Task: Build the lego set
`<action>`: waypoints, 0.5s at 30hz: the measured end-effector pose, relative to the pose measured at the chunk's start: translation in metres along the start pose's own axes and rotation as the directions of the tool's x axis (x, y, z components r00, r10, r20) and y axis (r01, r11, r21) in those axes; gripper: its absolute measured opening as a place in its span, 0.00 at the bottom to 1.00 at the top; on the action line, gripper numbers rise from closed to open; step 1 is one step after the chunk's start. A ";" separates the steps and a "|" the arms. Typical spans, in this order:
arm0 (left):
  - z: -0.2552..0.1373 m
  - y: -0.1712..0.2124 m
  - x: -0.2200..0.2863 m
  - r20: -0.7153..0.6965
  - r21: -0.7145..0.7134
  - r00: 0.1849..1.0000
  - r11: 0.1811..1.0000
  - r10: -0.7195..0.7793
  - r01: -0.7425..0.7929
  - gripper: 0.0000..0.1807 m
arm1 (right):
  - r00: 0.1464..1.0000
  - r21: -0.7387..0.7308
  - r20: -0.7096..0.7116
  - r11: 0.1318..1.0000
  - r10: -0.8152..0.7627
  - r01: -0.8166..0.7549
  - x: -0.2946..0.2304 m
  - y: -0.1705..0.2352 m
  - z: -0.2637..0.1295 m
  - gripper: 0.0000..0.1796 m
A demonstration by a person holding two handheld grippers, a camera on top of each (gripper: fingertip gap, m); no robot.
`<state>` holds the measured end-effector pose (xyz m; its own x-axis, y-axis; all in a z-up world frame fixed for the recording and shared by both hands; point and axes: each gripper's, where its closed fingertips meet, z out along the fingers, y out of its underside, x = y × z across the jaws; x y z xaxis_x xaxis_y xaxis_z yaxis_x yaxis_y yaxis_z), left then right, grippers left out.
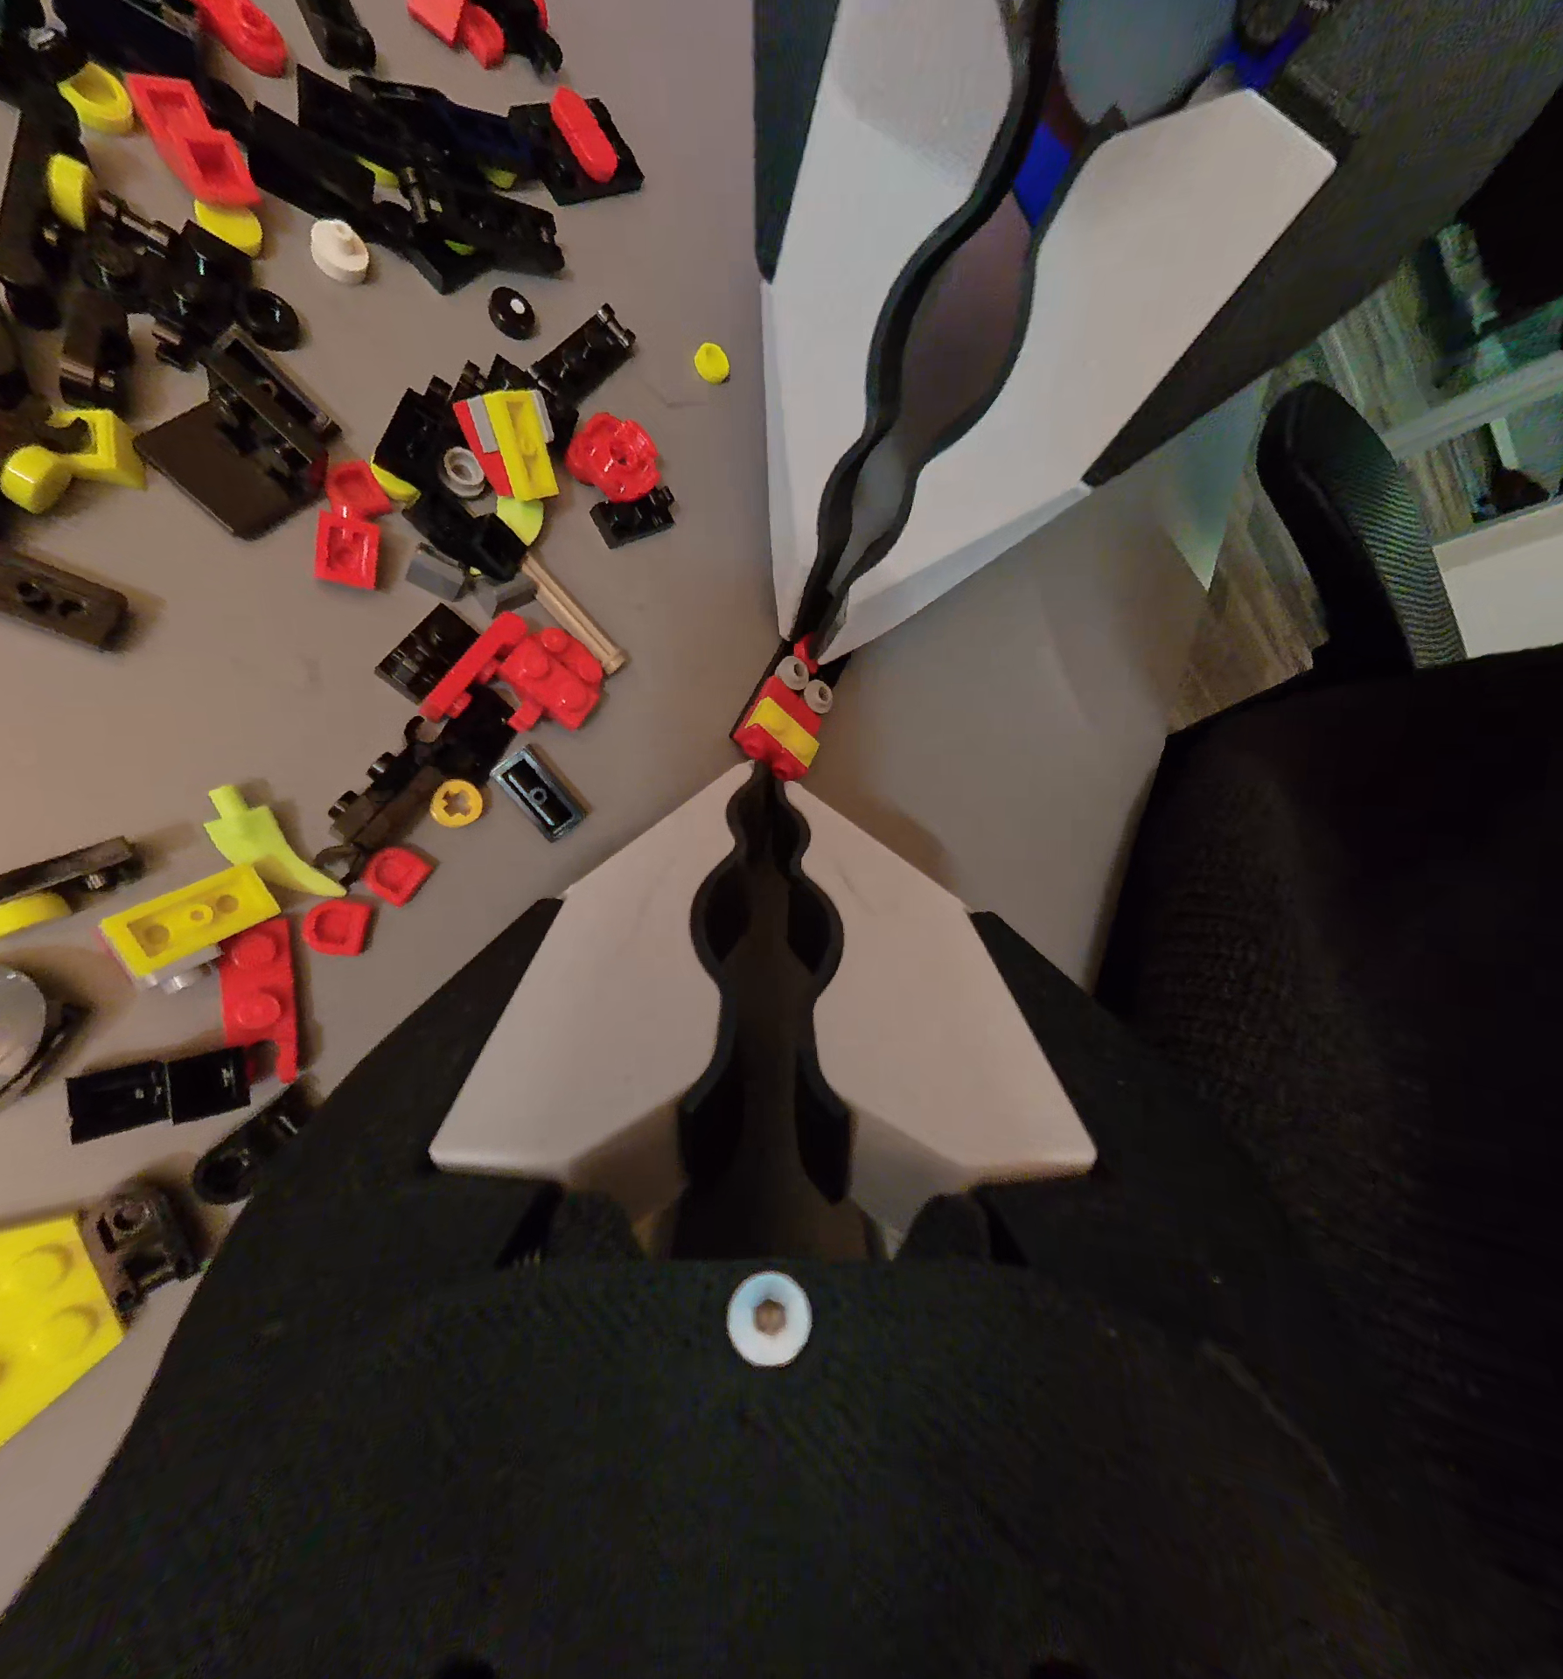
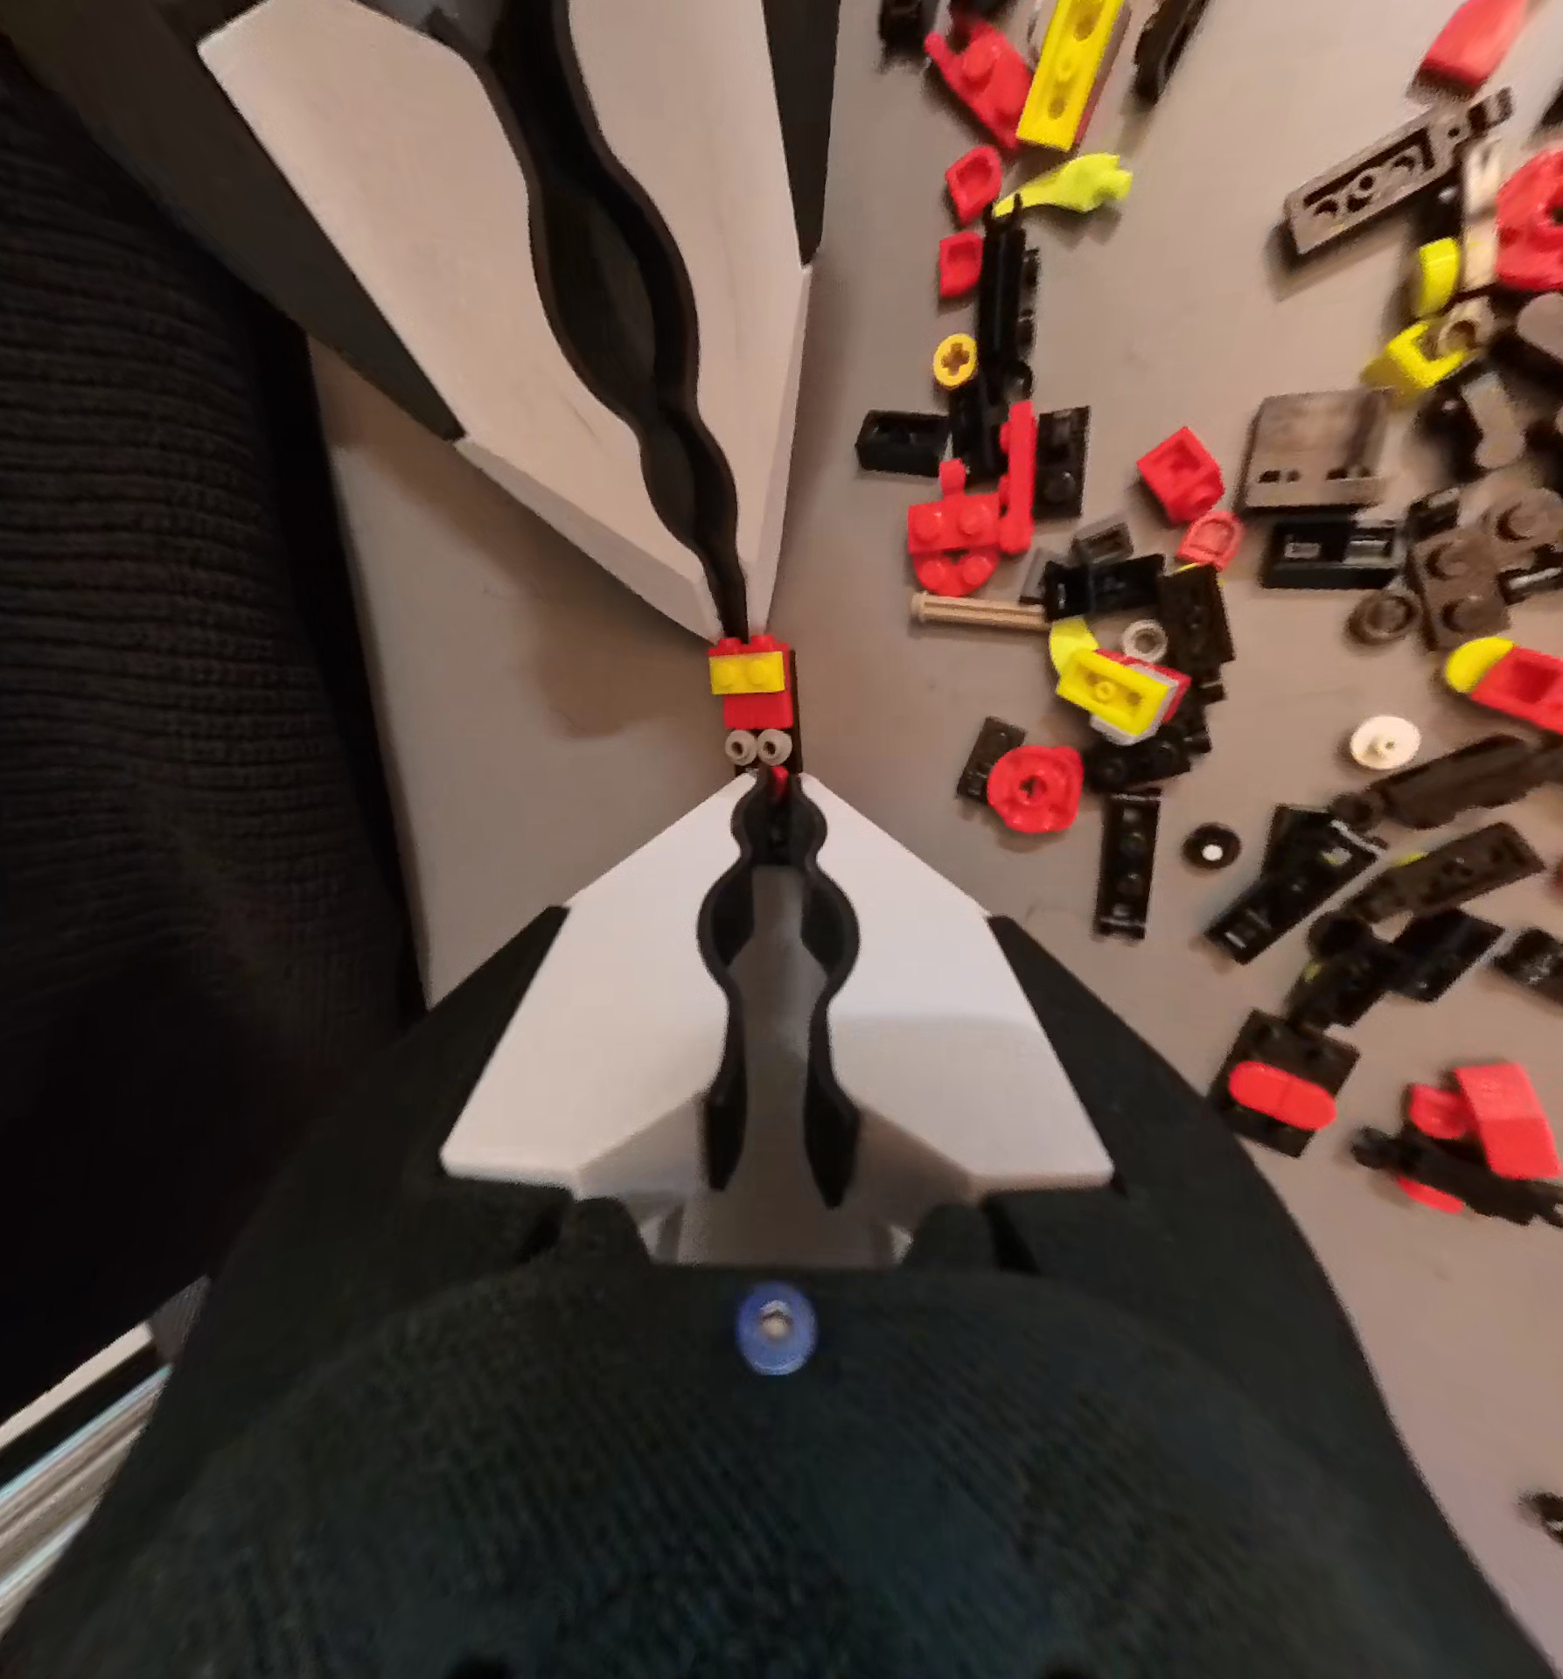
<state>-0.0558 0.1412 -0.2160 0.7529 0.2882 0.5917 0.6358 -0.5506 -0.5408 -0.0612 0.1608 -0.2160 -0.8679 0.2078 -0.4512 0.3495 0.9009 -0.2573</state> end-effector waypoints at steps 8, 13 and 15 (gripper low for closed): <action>0.000 0.000 0.000 0.000 -0.005 1.000 1.000 0.010 -0.010 0.00 | 0.984 0.031 0.176 0.999 0.029 -0.035 0.003 0.000 0.000 0.00; 0.000 0.000 0.000 0.001 -0.008 1.000 1.000 0.018 -0.018 0.00 | 0.974 0.049 0.221 0.997 0.041 -0.054 0.006 -0.002 0.001 0.00; 0.002 -0.002 -0.001 0.008 0.004 1.000 1.000 0.012 -0.012 0.00 | 0.980 0.095 0.196 0.995 0.019 -0.038 0.010 -0.010 0.004 0.00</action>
<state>-0.0577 0.1437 -0.2162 0.7615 0.2881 0.5806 0.6278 -0.5505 -0.5503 -0.0718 0.1524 -0.2217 -0.7750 0.1462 -0.6148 0.4146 0.8519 -0.3200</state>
